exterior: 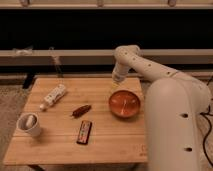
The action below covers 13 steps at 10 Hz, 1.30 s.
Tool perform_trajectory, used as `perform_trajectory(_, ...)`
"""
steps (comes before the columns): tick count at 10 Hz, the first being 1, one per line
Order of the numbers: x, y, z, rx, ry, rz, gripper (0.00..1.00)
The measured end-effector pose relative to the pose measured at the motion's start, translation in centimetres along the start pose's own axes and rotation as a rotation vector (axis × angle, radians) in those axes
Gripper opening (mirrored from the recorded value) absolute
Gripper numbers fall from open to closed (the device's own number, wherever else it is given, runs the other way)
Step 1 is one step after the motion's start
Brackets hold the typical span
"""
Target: Pick up the ceramic bowl
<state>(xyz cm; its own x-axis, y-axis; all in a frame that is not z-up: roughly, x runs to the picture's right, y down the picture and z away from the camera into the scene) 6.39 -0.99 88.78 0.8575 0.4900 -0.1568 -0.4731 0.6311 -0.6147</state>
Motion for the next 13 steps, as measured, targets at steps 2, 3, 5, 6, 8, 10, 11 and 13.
perform_trajectory(2,0.0,0.0,0.0,0.0,0.0,0.0,0.67)
perform_trajectory(3,0.0,0.0,0.0,0.0,0.0,0.0,0.67)
perform_trajectory(5,0.0,0.0,0.0,0.0,0.0,0.0,0.67)
perform_trajectory(6,0.0,0.0,0.0,0.0,0.0,0.0,0.67)
perform_trajectory(8,0.0,0.0,0.0,0.0,0.0,0.0,0.67)
perform_trajectory(10,0.0,-0.1,0.0,0.001,0.001,0.001,0.67)
perform_trajectory(11,0.3,-0.5,0.3,0.005,0.005,0.008,0.67)
perform_trajectory(13,2.8,-2.0,1.8,0.009,0.038,0.038,0.67)
